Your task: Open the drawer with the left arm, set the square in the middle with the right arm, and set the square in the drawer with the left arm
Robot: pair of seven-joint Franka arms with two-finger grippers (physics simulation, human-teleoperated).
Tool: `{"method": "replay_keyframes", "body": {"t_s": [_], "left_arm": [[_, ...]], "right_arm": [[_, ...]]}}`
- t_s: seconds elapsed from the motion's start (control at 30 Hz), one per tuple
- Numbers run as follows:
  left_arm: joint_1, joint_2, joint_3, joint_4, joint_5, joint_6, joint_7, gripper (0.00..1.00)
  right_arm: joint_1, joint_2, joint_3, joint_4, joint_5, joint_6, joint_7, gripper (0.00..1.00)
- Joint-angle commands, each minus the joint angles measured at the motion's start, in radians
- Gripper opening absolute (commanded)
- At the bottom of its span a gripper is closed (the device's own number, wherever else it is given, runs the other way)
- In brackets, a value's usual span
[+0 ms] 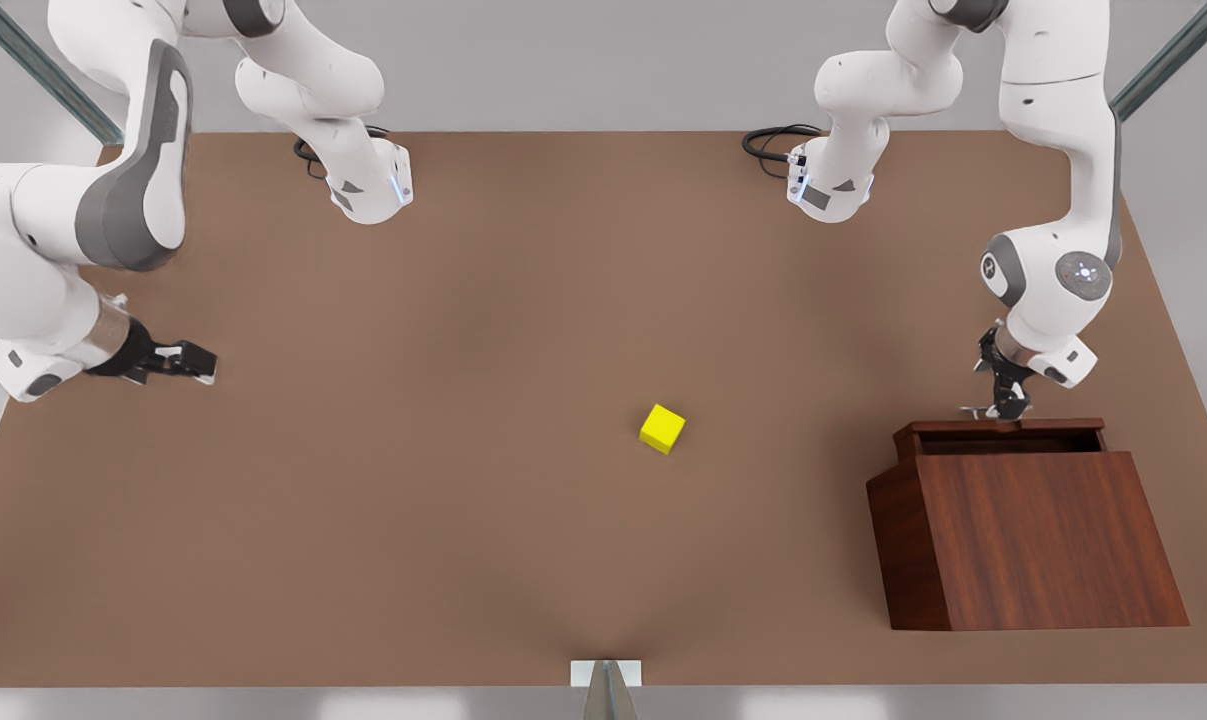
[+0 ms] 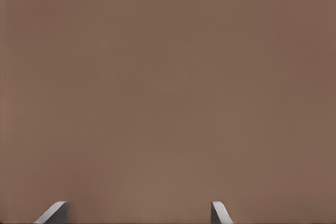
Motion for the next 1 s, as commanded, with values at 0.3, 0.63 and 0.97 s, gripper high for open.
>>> {"method": "replay_keyframes", "body": {"t_s": [0.3, 0.63, 0.97], "left_arm": [[0.000, -0.009, 0.014, -0.013, 0.056, -0.002, 0.002, 1.00], [0.000, -0.051, 0.014, -0.030, 0.058, -0.067, 0.002, 1.00], [0.000, -0.085, 0.014, -0.059, 0.058, -0.094, 0.002, 1.00]], "right_arm": [[-0.005, -0.035, -0.011, 0.056, -0.014, 0.076, -0.003, 1.00], [0.001, 0.037, -0.006, 0.053, -0.022, 0.136, 0.000, 1.00], [0.003, 0.038, -0.006, 0.054, -0.024, 0.139, 0.002, 1.00]]}}
